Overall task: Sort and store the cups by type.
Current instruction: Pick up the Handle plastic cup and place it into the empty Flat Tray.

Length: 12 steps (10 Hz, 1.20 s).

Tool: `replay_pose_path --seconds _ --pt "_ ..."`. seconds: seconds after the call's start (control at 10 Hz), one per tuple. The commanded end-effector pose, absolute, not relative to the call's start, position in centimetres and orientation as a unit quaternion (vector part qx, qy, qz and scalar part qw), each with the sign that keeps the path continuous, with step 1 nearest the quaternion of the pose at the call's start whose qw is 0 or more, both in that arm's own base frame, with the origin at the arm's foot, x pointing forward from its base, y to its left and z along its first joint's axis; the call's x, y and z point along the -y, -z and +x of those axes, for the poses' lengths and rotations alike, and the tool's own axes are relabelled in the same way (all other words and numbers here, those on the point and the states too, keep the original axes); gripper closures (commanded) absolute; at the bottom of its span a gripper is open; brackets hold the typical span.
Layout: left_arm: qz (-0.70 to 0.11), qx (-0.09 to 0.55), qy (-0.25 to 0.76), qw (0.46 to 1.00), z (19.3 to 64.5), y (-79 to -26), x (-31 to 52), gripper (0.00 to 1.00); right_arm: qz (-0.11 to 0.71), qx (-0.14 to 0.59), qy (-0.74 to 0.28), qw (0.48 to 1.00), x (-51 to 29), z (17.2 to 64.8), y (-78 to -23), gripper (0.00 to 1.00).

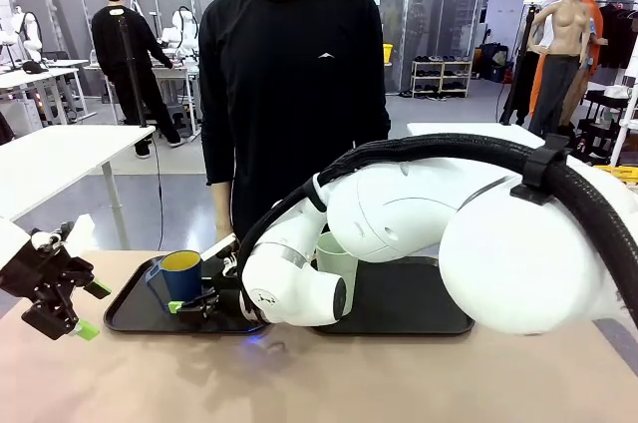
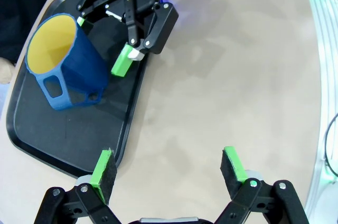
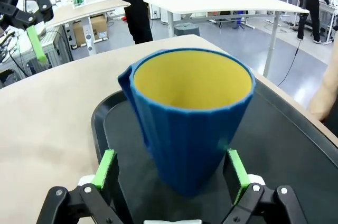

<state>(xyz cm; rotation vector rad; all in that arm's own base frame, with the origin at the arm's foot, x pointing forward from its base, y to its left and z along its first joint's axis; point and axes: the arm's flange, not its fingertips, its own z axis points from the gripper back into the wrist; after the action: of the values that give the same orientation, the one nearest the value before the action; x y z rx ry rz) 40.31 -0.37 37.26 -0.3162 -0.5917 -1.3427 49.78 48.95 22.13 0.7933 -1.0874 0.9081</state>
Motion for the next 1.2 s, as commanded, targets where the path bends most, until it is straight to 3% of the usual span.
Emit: replay_pose_path --seconds 0.0,1.0,1.1 --pt "-0.134 0.267 0.61 0.734 40.3 -37.3 0.4 0.0 0.33 0.489 -0.404 0.699 -48.0 43.8 -21.6 0.0" --pt "-0.134 0.267 0.61 0.734 40.3 -37.3 0.4 0.0 0.259 0.474 -0.41 0.735 -42.2 40.0 -24.5 0.0" --pt "-0.134 0.267 0.61 0.734 40.3 -37.3 0.4 0.0 0.286 0.461 -0.425 0.725 -42.2 46.3 -26.5 0.0"
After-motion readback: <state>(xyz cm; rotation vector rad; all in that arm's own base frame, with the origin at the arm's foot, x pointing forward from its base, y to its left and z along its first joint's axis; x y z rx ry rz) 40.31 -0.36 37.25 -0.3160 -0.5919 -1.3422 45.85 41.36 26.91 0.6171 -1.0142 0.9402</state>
